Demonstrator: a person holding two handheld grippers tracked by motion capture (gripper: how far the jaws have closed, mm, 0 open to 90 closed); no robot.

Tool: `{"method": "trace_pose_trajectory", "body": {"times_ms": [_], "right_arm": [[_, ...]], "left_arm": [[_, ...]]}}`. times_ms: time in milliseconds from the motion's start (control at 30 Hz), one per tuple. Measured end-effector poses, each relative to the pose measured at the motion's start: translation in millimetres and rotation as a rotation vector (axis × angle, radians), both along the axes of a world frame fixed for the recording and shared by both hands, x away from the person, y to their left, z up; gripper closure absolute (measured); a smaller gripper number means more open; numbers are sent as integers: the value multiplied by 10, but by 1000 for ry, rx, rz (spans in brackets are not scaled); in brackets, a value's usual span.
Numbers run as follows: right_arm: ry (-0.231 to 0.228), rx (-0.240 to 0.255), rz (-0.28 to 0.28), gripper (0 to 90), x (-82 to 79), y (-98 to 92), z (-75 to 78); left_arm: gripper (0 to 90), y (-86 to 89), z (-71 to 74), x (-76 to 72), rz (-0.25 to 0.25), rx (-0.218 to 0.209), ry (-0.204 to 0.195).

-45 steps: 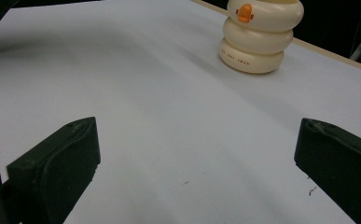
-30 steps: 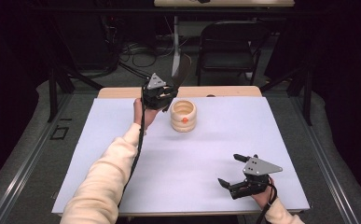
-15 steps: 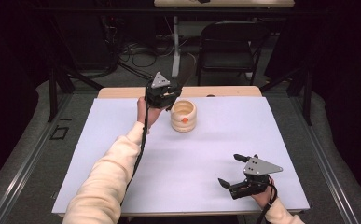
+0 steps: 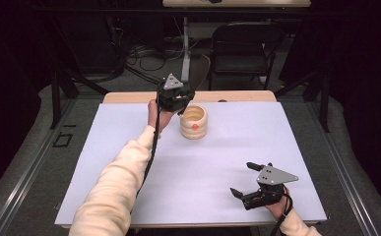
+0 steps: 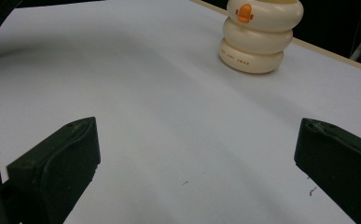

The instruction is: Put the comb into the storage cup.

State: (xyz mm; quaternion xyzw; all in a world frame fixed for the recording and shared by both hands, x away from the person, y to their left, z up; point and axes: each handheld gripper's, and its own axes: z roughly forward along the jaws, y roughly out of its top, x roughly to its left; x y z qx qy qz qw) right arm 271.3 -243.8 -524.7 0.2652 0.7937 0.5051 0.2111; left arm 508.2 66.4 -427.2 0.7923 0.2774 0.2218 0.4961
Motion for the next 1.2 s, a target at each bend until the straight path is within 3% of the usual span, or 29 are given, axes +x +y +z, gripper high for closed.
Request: {"method": "trace_pose_trajectory", "body": {"times_ms": [633,1200], "right_arm": [[-3,-1,0,0,3,-4,-1],[-4,-1,1,0,3,-7,0]], "left_arm": [[727,-148,51,54,-28,13,-1],[726,-212,-39,100,-34,-17,12]]}}
